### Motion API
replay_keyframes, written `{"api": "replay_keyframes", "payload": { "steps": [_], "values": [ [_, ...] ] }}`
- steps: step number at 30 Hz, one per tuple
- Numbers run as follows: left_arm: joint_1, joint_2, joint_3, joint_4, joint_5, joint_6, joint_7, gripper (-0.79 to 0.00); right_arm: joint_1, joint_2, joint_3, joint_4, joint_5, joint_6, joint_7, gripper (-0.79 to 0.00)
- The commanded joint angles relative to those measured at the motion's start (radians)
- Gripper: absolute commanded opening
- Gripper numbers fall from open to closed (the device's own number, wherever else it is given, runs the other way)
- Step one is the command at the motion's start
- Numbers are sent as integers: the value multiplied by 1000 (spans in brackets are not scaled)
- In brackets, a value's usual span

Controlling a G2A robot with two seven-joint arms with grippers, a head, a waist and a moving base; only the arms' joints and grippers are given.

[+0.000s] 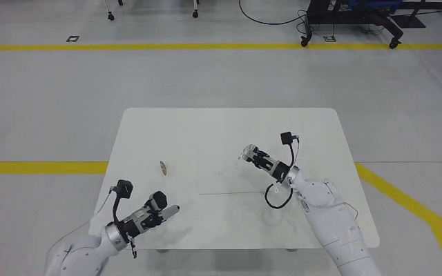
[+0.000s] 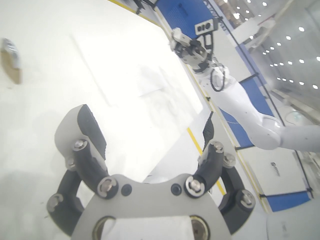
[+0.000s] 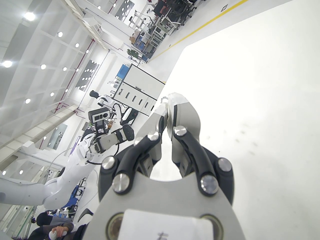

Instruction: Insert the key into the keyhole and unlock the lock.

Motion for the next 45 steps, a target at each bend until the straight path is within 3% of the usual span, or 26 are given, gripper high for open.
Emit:
{"api": "replay_keyframes", "payload": {
  "steps": [1, 3, 5, 12, 14, 15, 19, 21, 26, 40, 45],
  "values": [
    [-49, 2, 30, 38, -151, -1, -88, 0, -9, -2, -13, -19, 7, 11, 13, -785],
    [-110, 3, 64, 85, -274, 3, -176, 0, -11, -4, -31, -37, 43, 19, 57, -785],
    [-175, 3, 89, 129, -295, 16, -218, 0, -8, -5, -46, -43, 90, 25, 113, -785],
    [-312, -17, 218, 203, -213, 37, -151, 0, 34, -11, -81, -15, 239, 69, 275, -785],
    [-341, -23, 251, 228, -214, 43, -142, -157, 46, -12, -90, -3, 268, 83, 307, -785],
    [-356, -25, 266, 240, -213, 46, -136, -200, 53, -13, -94, 4, 281, 89, 325, -785],
    [-410, -38, 326, 284, -209, 57, -119, -182, 80, -15, -107, 32, 332, 106, 394, -785],
    [-434, -44, 353, 304, -205, 64, -106, -231, 90, -16, -112, 44, 347, 111, 409, -785],
    [-474, -57, 401, 346, -217, 67, -76, -394, 107, -18, -125, 62, 350, 117, 414, -785],
    [-513, -69, 438, 405, -236, 67, -40, -446, 125, -21, -151, 71, 365, 124, 448, -785],
    [-516, -74, 452, 412, -226, 65, -16, -511, 129, -21, -159, 72, 362, 128, 461, -785]
  ]
}}
